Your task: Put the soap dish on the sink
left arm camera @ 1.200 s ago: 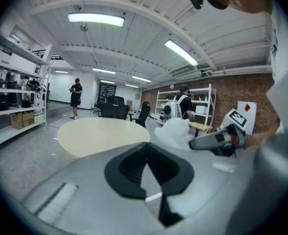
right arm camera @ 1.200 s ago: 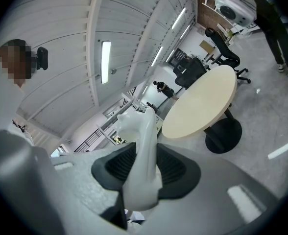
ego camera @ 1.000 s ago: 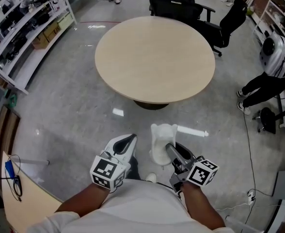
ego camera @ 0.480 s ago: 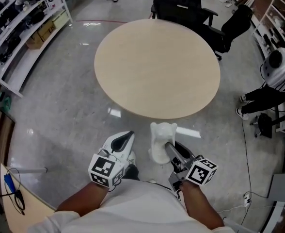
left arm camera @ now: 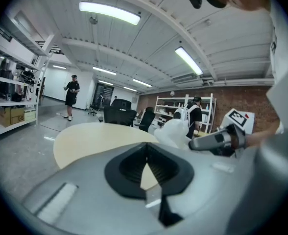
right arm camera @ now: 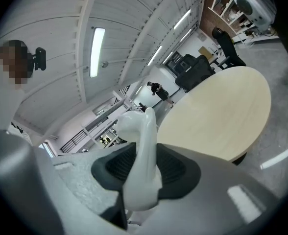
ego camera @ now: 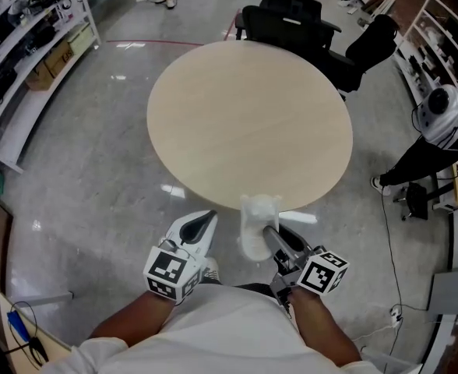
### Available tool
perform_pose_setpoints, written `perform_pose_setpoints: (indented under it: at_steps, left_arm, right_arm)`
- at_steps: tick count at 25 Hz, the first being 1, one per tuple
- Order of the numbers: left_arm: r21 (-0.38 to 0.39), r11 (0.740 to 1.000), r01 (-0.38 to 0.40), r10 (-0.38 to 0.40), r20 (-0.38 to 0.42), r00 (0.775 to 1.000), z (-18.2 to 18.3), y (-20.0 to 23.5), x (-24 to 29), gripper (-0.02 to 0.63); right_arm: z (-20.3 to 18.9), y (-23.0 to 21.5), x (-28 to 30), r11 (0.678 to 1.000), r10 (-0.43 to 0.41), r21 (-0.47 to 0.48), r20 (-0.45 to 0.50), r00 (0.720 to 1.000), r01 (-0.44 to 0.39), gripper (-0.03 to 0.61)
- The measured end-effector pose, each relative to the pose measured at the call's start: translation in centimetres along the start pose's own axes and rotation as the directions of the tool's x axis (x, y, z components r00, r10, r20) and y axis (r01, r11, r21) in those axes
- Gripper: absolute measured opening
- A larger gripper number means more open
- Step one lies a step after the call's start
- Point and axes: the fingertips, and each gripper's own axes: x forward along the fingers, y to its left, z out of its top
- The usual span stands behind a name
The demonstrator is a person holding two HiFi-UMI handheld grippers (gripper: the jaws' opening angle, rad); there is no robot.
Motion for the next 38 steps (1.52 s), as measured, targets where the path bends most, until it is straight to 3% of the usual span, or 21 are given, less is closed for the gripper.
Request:
perform_pose_setpoints:
  at_steps: [7, 14, 24, 38]
  left_arm:
    - [-0.003, 0.997, 0.082, -0.082, -0.012, 0.997, 0.5, 1.0, 1.3, 0.008]
    - [-0.014, 0.996, 0.084, -0.084, -0.024, 0.996, 0.4, 2.2, 2.5, 0.008]
    - [-0.009, 0.999, 0.041, -0.041, -0.017, 0.999, 1.2, 2.8, 4.3, 0.008]
    - [0.011, 0.998, -0.057, 0.057, -0.011, 0.998, 3.8, 3.3, 11.9, 0.008]
  right_arm:
    - [1.1, 0.7, 1.6, 0.999, -0.042, -0.010, 0.030, 0.999, 0.042, 0.133]
    - [1.9, -0.7, 1.4, 0.997, -0.081, 0.007, 0.038, 0.996, 0.081, 0.133]
    - [4.2, -1.8, 3.6, 1.000, -0.024, -0.010, 0.013, 1.000, 0.024, 0.133]
    - [10.1, -7.2, 5.8, 0.998, 0.059, 0.009, -0.029, 0.998, -0.059, 0.133]
